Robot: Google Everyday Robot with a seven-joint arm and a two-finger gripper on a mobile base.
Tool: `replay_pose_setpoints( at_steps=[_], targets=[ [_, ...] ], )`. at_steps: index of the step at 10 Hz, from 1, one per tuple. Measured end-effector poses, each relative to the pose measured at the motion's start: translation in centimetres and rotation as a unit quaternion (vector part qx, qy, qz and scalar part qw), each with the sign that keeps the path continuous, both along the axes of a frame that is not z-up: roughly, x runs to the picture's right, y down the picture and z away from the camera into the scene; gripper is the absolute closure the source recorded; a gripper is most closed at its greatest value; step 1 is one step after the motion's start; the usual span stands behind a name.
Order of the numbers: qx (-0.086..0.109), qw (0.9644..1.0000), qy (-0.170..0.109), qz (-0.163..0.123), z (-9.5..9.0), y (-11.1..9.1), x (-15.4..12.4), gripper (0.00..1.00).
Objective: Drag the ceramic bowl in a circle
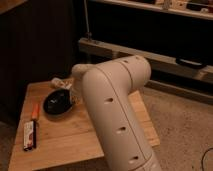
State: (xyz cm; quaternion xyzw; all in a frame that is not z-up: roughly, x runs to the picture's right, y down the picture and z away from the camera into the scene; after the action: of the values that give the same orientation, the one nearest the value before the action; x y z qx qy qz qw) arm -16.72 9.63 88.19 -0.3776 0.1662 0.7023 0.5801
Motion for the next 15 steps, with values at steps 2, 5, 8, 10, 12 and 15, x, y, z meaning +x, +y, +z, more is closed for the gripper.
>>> replay_pose_setpoints(
  at_steps=[2,5,8,10,12,15],
  targets=[
    [-0.007,0.9994,0.031,0.008,-2.0,1.7,3.9,1.00],
    [-0.022,0.9977,0.064,-0.005,-5.4,4.4,6.3,1.00],
    [-0.059,0.9946,0.078,-0.035,-8.2,8.8,5.3,1.00],
    [-0.078,0.9932,0.076,-0.042,-9.1,11.6,5.3,1.00],
    [-0.079,0.9943,0.050,-0.051,-9.4,12.6,3.6,1.00],
    [-0.059,0.9966,0.011,-0.057,-8.6,10.9,0.7,1.00]
  ],
)
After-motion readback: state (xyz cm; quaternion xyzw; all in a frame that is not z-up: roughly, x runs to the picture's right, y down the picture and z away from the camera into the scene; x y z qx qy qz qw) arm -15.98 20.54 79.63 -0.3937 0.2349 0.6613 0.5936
